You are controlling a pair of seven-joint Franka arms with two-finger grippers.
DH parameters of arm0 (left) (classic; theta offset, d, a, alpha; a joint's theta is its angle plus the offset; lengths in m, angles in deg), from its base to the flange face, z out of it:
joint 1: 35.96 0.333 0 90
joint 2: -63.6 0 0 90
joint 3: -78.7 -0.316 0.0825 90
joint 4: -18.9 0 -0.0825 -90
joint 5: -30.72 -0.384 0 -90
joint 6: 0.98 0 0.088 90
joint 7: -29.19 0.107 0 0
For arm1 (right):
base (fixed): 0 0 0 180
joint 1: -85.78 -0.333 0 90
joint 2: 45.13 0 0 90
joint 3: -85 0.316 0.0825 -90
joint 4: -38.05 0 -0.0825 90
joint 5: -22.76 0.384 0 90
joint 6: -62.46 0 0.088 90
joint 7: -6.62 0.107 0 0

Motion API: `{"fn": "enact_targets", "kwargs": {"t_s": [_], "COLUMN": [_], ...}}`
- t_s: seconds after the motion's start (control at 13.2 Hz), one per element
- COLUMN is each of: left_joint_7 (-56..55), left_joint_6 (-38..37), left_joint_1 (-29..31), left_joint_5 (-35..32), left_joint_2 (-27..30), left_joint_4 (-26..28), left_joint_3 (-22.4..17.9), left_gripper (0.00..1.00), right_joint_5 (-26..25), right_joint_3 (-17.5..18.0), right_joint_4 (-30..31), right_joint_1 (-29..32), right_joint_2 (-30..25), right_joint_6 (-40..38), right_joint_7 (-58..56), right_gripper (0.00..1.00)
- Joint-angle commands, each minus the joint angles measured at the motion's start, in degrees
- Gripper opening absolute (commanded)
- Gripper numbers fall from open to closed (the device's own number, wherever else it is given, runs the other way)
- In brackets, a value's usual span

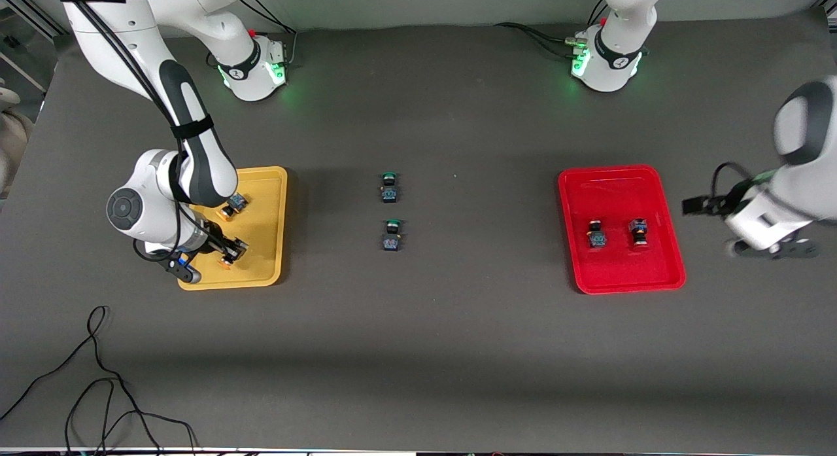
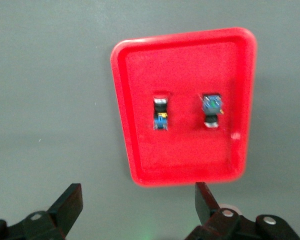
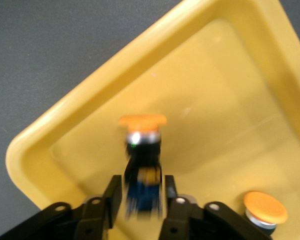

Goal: Place red and yellow buttons in trays

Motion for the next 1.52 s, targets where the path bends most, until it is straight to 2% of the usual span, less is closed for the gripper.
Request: {"fn": "enact_targets", "kwargs": {"t_s": [0.0,0.15,0.23,0.3,0.46,0.53,0.68,0.76,0.84,0.99,1.06,1.29,1.44], "left_joint_7": [3.53,3.53,3.53,3.44,3.09,2.74,2.3,2.21,1.34,-1.47,-1.48,-1.22,-1.04], "left_joint_6": [-6.07,-6.51,-6.43,-5.56,-5.37,-5.29,-4.85,-4.84,-4.84,-4.76,-4.93,-5.28,-5.2], "left_joint_1": [1.38,0.77,-2.71,-8.93,-22.38,-26.0,-26.92,-26.92,-27.01,-27.45,-27.36,-27.27,-27.71], "left_joint_5": [3.44,4.58,4.94,5.03,5.73,6.25,6.69,6.7,6.7,6.61,6.52,6.43,6.52], "left_joint_2": [4.62,7.35,8.14,8.85,9.29,9.29,9.29,9.29,9.29,9.29,9.29,9.29,9.29], "left_joint_4": [-3.23,-3.15,-3.23,-3.15,-3.67,-4.28,-4.64,-4.81,-5.34,-5.6,-5.61,-5.6,-5.61], "left_joint_3": [-0.22,-0.57,-2.83,-8.42,-20.82,-24.09,-24.83,-24.83,-24.83,-24.39,-24.3,-24.3,-24.65], "left_gripper": [1.0,1.0,1.0,1.0,1.0,1.0,1.0,1.0,1.0,1.0,1.0,1.0,1.0], "right_joint_5": [2.15,1.63,1.36,1.19,-3.7,-6.17,-11.35,-15.38,-18.12,-18.15,-18.15,-18.06,-18.15], "right_joint_3": [-0.02,0.07,0.07,0.16,0.33,0.51,1.12,3.65,7.24,14.8,16.14,16.68,16.77], "right_joint_4": [0.12,-0.23,-1.01,-2.5,-5.49,-6.63,-9.62,-11.9,-14.18,-16.57,-17.1,-21.92,-22.73], "right_joint_1": [-0.33,-0.33,-0.33,-0.33,0.11,0.2,0.81,1.86,5.61,13.09,14.51,15.41,15.41], "right_joint_2": [-0.76,-2.68,-4.35,-6.37,-11.54,-13.92,-18.84,-21.13,-23.33,-27.2,-28.61,-28.98,-28.8], "right_joint_6": [0.73,-0.23,-1.72,-4.17,-9.53,-11.91,-17.26,-20.86,-25.33,-30.2,-31.26,-38.27,-40.58], "right_joint_7": [-1.37,-1.64,-1.64,-1.55,-1.46,-1.55,-1.64,-1.64,-1.73,-5.91,-8.55,-11.12,-13.84], "right_gripper": [1.0,1.0,1.0,1.0,1.0,1.0,1.0,1.0,1.0,1.0,1.0,1.0,1.0]}}
